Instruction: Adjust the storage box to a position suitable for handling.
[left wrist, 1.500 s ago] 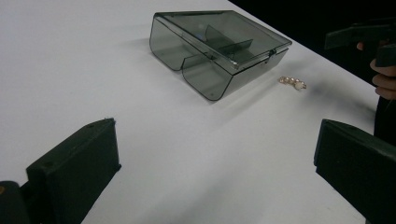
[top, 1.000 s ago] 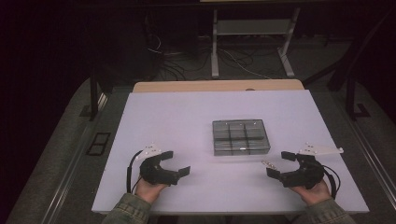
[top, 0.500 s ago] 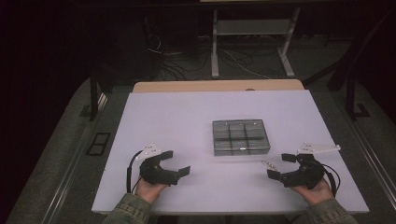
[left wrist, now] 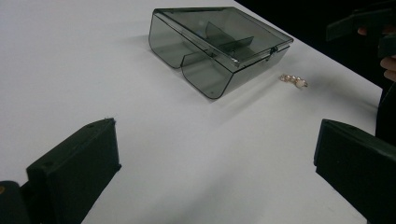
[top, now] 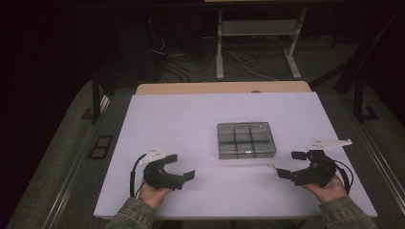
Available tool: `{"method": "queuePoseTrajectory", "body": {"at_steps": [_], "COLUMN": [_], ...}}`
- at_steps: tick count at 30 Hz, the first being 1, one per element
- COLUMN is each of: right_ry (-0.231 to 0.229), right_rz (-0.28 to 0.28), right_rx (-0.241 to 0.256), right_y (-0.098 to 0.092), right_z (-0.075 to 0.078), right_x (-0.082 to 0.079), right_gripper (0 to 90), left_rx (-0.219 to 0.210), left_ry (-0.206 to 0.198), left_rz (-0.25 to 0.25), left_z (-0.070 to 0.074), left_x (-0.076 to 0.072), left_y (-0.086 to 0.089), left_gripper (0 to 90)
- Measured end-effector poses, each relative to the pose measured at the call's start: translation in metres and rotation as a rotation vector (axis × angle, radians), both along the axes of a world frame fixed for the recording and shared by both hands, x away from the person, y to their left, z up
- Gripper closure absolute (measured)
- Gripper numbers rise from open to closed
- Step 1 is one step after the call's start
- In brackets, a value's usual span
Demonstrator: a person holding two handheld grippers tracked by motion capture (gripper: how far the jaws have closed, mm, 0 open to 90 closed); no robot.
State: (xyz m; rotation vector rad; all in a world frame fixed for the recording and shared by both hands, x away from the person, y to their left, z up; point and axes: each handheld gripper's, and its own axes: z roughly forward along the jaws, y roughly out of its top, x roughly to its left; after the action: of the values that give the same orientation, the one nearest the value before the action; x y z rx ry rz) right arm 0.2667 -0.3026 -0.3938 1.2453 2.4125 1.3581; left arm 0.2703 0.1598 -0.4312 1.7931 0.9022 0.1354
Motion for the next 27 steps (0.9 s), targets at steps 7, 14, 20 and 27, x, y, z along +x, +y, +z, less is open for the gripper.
{"method": "queuePoseTrajectory", "body": {"at_steps": [7, 14, 20, 27], "right_ry": [0.019, 0.025, 0.038, 0.051], "right_rz": [0.007, 0.021, 0.036, 0.037], "right_rx": [-0.003, -0.022, -0.034, -0.038], "right_y": [-0.003, -0.002, -0.002, -0.002], "right_z": [0.004, 0.008, 0.011, 0.015], "right_x": [0.01, 0.019, 0.03, 0.042], "right_gripper": [0.3, 0.3, 0.4, 0.4], "left_rx": [0.0, 0.0, -0.001, 0.001], "left_ry": [0.003, 0.002, 0.001, -0.003], "left_rz": [-0.002, -0.002, -0.002, -0.005], "left_z": [0.0, 0.0, 0.0, 0.001], "left_x": [0.0, 0.0, -0.001, -0.001], "left_y": [0.0, 0.0, 0.0, 0.0], "left_gripper": [0.0, 0.0, 0.0, 0.0]}}
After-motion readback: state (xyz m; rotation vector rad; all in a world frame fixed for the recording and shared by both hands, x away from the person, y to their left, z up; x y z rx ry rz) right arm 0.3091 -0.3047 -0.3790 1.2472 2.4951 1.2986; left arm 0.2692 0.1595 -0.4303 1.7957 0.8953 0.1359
